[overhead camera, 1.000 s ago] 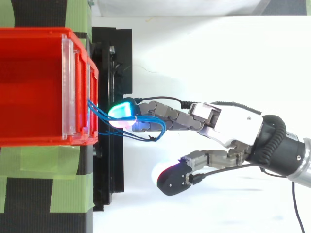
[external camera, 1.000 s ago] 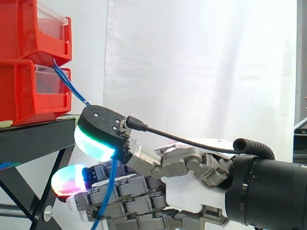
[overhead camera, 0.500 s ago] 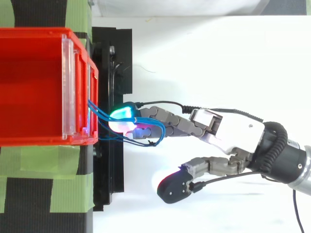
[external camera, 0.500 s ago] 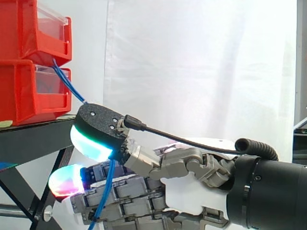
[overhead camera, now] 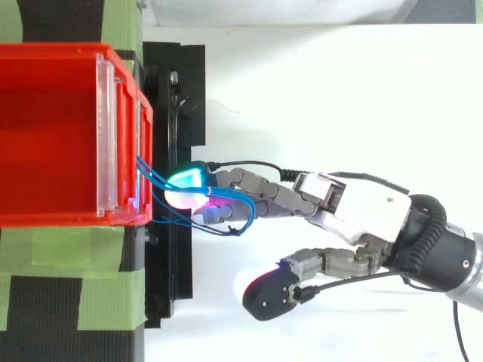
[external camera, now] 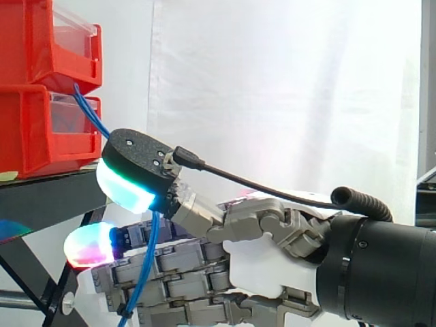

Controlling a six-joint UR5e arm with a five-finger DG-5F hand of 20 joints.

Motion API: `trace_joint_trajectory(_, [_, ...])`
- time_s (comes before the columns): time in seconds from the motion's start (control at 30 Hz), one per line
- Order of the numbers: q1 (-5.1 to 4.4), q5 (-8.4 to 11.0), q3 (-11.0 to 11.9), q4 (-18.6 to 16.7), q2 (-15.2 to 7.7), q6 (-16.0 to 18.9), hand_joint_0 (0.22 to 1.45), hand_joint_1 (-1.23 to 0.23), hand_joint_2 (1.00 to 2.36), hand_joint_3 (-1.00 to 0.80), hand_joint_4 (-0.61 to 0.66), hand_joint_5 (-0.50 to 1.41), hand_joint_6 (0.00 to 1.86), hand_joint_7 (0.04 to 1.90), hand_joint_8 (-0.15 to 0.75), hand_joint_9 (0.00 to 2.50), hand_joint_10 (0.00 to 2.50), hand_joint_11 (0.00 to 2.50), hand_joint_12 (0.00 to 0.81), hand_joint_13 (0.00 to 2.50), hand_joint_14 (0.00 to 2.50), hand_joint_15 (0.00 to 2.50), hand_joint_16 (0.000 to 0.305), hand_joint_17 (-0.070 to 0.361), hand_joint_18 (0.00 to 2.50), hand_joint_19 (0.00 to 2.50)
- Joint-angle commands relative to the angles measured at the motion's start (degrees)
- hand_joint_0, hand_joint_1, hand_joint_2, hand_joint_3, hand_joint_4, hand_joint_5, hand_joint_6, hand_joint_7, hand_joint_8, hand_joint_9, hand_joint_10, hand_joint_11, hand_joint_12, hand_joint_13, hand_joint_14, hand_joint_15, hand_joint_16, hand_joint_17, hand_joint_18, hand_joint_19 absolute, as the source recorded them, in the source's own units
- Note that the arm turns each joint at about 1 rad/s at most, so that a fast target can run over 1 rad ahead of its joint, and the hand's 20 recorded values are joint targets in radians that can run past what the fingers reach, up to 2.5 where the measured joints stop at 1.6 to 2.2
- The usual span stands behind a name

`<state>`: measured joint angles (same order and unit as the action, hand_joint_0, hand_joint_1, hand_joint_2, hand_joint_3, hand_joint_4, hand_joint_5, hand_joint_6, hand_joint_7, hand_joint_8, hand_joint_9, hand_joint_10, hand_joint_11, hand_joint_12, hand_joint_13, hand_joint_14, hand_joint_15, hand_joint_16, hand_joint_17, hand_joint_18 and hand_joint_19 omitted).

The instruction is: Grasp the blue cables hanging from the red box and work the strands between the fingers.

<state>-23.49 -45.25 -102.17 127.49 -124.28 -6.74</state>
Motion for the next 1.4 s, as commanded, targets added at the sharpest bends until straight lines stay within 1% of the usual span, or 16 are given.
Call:
trace_joint_trajectory(0.0, [-0.15,0.08,0.04,-0.31,0.0,0.33,0.76,-0.61,1.0,-1.0,0.33,-0.15,0.01,0.66,0.348,0.53,0.0,0.16,0.408,0.39,0.01,0.21,0.064,0.145,0.19,0.17])
trace_joint_trajectory(0.07, [-0.33,0.08,0.04,-0.22,0.0,0.5,0.76,-0.61,1.0,-1.0,0.33,-0.14,0.01,0.66,0.354,0.55,0.0,0.17,0.415,0.43,0.01,0.24,0.064,0.145,0.21,0.17])
trace_joint_trajectory(0.27, [-0.41,-0.01,-0.05,-0.22,0.0,1.29,0.77,-0.61,1.0,-1.0,0.34,-0.13,0.01,0.66,0.365,0.6,0.0,0.21,0.421,0.52,0.01,0.32,0.064,0.145,0.28,0.18])
trace_joint_trajectory(0.7, [-0.77,-0.1,-0.05,0.04,0.0,1.29,0.78,-0.61,1.0,-1.0,0.34,-0.11,0.01,0.67,0.374,0.64,0.01,0.25,0.446,0.66,0.01,0.43,0.065,0.145,0.41,0.22])
trace_joint_trajectory(0.73, [-0.77,-0.1,0.04,0.04,0.0,1.29,0.78,-0.61,1.0,-1.0,0.35,-0.11,0.01,0.67,0.377,0.65,0.01,0.27,0.45,0.68,0.01,0.45,0.064,0.145,0.42,0.22])
trace_joint_trajectory(0.8, [-0.85,-0.01,0.04,0.04,0.0,1.29,0.78,-0.61,1.0,-1.0,0.35,-0.11,0.01,0.67,0.385,0.71,0.01,0.39,0.453,0.72,0.02,0.48,0.064,0.145,0.44,0.24])
trace_joint_trajectory(0.83, [-0.85,-0.01,0.04,0.04,0.0,1.29,0.78,-0.61,1.0,-1.0,0.35,-0.11,0.01,0.67,0.39,0.8,0.01,0.56,0.456,0.76,0.01,0.53,0.064,0.143,0.47,0.24])
trace_joint_trajectory(0.97, [-0.94,-0.01,0.04,0.13,0.0,1.29,0.78,-0.61,1.0,-1.0,0.35,-0.1,0.01,0.68,0.402,0.89,0.01,0.73,0.464,0.83,0.02,0.63,0.063,0.142,0.51,0.26])
trace_joint_trajectory(1.2, [-1.12,0.08,0.04,0.13,0.0,1.29,0.78,-0.61,1.0,-1.0,0.35,-0.09,0.01,0.68,0.4,0.9,0.01,0.77,0.476,0.89,0.02,0.77,0.063,0.141,0.57,0.32])
trace_joint_trajectory(1.37, [-1.12,0.08,0.04,0.13,0.0,1.29,0.79,-0.6,1.0,-1.0,0.35,-0.09,0.01,0.69,0.404,0.94,0.01,0.85,0.489,0.95,0.02,0.88,0.063,0.141,0.61,0.36])
